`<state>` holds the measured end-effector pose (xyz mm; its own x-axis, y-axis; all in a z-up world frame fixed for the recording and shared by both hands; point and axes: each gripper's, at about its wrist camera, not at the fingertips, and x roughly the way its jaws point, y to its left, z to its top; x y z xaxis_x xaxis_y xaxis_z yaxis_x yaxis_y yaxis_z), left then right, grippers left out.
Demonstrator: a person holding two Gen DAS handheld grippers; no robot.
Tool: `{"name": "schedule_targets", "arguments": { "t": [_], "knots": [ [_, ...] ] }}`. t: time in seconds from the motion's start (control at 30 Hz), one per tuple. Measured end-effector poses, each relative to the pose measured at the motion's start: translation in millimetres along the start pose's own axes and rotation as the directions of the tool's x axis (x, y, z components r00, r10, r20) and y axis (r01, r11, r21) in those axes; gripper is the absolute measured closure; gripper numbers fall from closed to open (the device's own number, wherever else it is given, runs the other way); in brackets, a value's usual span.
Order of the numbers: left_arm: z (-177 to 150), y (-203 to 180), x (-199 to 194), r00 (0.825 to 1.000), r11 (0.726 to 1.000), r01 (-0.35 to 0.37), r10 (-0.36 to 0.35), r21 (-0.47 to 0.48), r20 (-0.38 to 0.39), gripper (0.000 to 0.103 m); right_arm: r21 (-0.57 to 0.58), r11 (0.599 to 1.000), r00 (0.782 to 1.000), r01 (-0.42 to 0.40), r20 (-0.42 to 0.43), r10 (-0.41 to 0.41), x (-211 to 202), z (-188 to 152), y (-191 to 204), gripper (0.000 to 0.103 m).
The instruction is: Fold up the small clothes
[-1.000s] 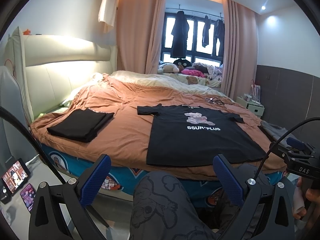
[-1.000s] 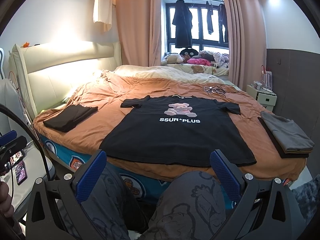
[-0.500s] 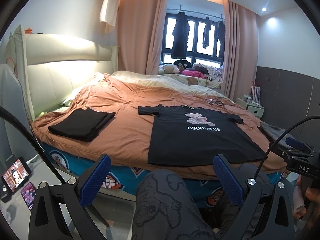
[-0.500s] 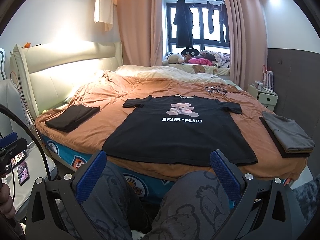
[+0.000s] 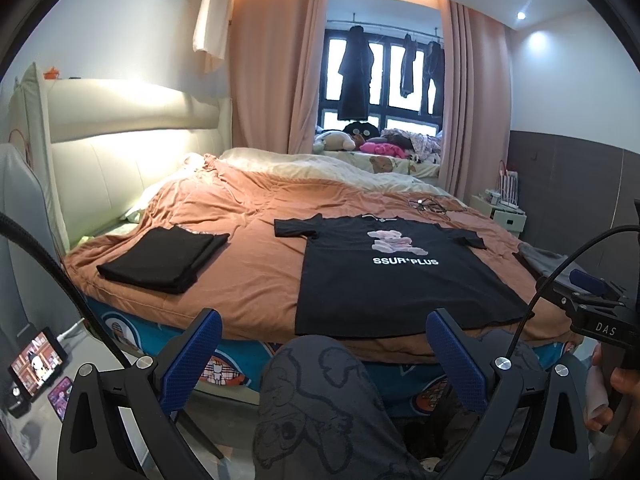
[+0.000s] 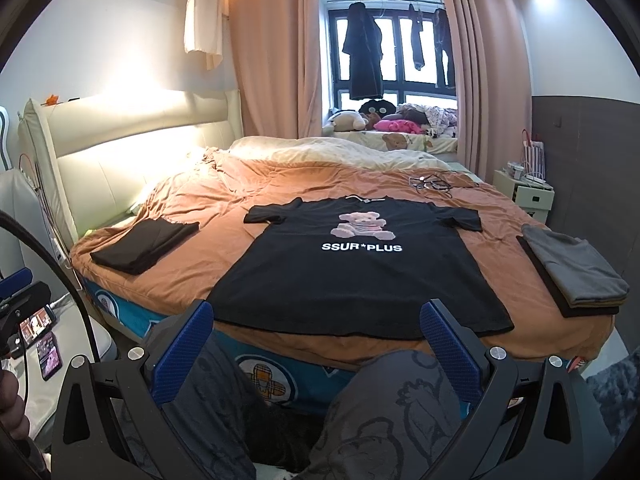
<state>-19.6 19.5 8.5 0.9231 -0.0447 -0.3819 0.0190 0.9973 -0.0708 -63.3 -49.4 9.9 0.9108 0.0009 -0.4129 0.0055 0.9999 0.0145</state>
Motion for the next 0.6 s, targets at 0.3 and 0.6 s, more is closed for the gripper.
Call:
{"name": "schedule_targets", "arguments": {
  "t": [0.3,0.6],
  "knots": [
    [6.4,0.4,8.2,1.000,1.000,0.008,-0.008,0.003,-0.009,0.001,0.013,1.000,1.000,0.009,0.001,-0.009,11.7,5.4,-1.5,0.000],
    [26.0,11.7,26.0,1.000,1.000,0.012,-0.013,-0.005,-0.015,0.001,0.002,1.000,1.000,0.022,-0.017,-0.022,38.9,27.0,2.4,0.000]
  ]
}}
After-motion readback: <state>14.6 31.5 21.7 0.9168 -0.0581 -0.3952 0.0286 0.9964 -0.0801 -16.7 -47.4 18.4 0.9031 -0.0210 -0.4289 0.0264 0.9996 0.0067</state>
